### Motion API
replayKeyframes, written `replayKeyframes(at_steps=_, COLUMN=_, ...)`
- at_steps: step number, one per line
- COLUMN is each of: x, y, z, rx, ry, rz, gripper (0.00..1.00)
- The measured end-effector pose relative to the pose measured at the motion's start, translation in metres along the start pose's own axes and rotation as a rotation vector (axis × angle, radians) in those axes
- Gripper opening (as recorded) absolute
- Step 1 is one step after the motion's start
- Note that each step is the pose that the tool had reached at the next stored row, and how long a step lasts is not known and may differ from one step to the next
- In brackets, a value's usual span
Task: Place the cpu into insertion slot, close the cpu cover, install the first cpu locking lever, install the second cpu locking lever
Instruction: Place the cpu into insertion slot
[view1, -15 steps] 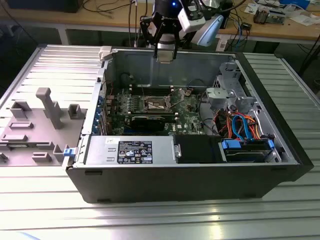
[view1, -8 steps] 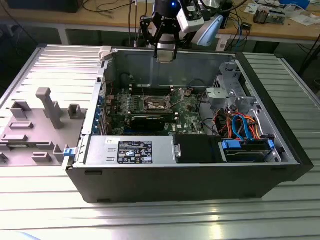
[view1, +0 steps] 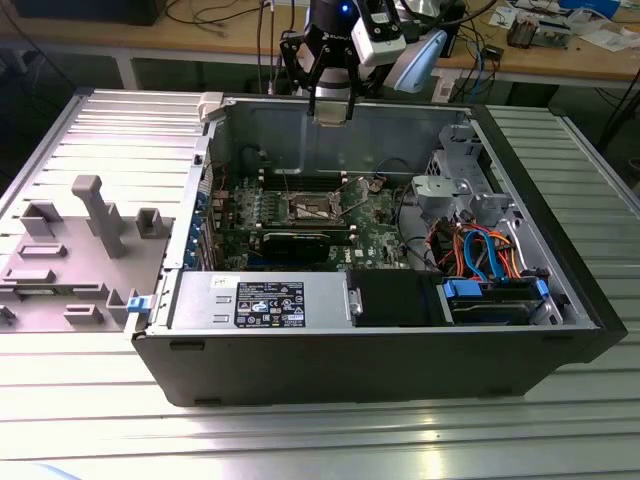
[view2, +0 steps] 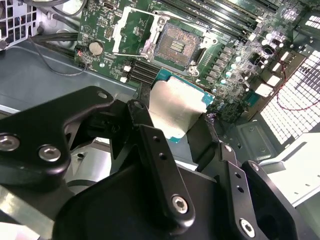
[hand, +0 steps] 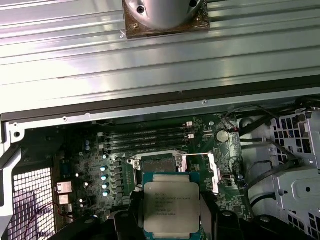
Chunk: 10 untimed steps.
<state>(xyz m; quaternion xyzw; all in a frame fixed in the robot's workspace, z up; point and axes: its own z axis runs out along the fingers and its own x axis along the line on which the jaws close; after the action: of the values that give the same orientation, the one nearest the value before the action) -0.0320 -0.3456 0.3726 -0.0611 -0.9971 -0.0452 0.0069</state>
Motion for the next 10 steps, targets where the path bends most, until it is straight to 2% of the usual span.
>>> replayKeyframes(at_steps=10, x=0.0000, y=0.0000, z=0.0000, rx=-0.0001, ry=-0.0002, rz=0.003, gripper=0.54)
